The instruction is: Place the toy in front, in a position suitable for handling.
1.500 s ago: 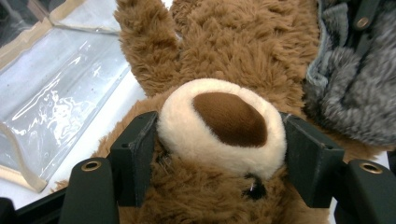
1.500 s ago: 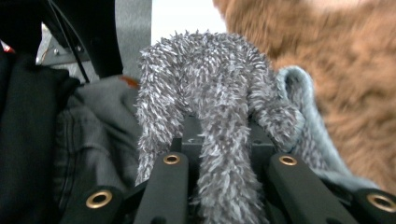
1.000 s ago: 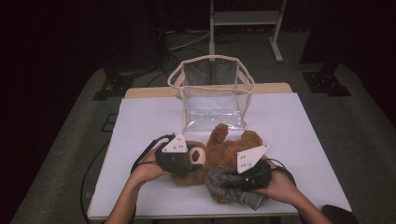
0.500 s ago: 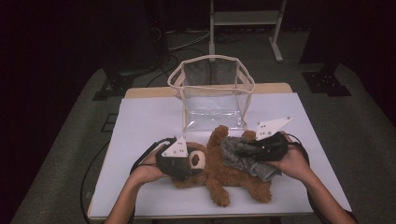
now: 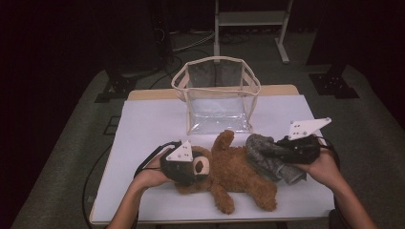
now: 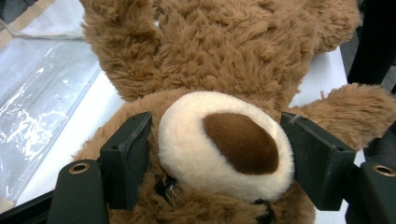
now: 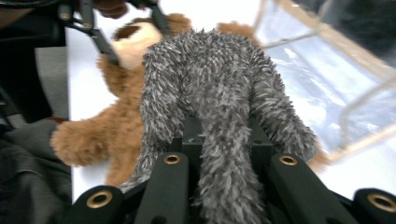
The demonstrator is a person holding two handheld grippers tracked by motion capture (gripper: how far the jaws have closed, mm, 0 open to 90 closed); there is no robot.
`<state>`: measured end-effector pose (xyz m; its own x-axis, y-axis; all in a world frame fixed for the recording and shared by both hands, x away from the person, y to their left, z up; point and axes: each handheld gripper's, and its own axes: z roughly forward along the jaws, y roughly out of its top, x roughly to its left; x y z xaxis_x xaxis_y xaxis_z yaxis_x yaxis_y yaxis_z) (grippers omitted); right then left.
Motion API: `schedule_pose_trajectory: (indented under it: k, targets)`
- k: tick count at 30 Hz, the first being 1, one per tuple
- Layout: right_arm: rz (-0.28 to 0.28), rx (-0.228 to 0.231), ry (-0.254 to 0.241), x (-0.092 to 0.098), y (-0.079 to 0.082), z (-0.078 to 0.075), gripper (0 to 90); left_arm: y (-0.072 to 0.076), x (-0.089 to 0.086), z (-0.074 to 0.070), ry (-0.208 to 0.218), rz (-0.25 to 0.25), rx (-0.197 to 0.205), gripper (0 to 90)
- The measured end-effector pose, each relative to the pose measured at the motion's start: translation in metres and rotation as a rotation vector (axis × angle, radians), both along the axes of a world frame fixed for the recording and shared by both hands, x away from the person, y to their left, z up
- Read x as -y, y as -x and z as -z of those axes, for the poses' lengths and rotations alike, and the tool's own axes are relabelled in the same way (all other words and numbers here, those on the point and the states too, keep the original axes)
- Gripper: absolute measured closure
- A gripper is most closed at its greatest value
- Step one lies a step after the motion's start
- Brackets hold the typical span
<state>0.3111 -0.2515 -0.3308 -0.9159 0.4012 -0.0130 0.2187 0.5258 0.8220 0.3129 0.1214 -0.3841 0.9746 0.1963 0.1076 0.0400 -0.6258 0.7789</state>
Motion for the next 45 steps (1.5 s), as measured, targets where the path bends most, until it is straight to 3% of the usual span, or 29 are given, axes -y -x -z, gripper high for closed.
schedule_pose_trajectory:
  k: [4,11,15,18,21,25,29,32,37,39,41,45]
  targets:
    - [-0.010,-0.004,0.003,-0.002,-0.001,0.000,74.8,0.001,0.001,0.000,-0.007,0.009,0.005,27.3]
    - [-0.119,-0.022,0.058,-0.051,-0.013,0.018,74.8,0.002,0.001,0.001,-0.006,0.013,0.014,27.2]
    - [-0.158,-0.049,0.051,-0.069,-0.010,0.031,75.0,0.001,0.004,0.002,-0.004,0.004,0.014,23.7]
    - [-0.157,-0.063,0.028,-0.070,-0.009,0.032,75.0,0.002,0.014,0.006,-0.039,0.010,0.035,19.6]
    - [-0.151,-0.055,0.031,-0.068,-0.010,0.029,75.0,0.003,0.017,0.008,-0.067,0.005,0.067,23.9]
    - [-0.130,-0.083,-0.001,-0.053,-0.015,0.030,74.9,0.002,0.012,0.009,-0.033,0.008,0.042,31.3]
    - [-0.051,-0.087,-0.016,-0.028,-0.026,0.026,74.9,0.002,0.012,0.009,-0.031,0.018,0.034,31.7]
    - [-0.026,-0.093,-0.021,-0.023,-0.032,0.022,74.9,0.003,0.012,0.009,-0.034,0.025,0.037,31.6]
    - [-0.074,-0.100,0.010,-0.041,-0.037,0.022,74.7,0.004,0.012,0.008,-0.040,0.028,0.037,29.6]
    - [-0.107,-0.127,0.035,-0.050,-0.038,0.026,74.7,0.004,0.012,0.007,-0.040,0.027,0.030,27.2]
    - [-0.120,-0.146,0.036,-0.053,-0.035,0.029,75.3,0.005,0.013,0.001,-0.039,0.022,0.021,22.3]
    - [-0.150,-0.172,0.017,-0.051,-0.024,0.033,75.6,0.006,0.010,-0.008,-0.024,0.028,0.022,21.3]
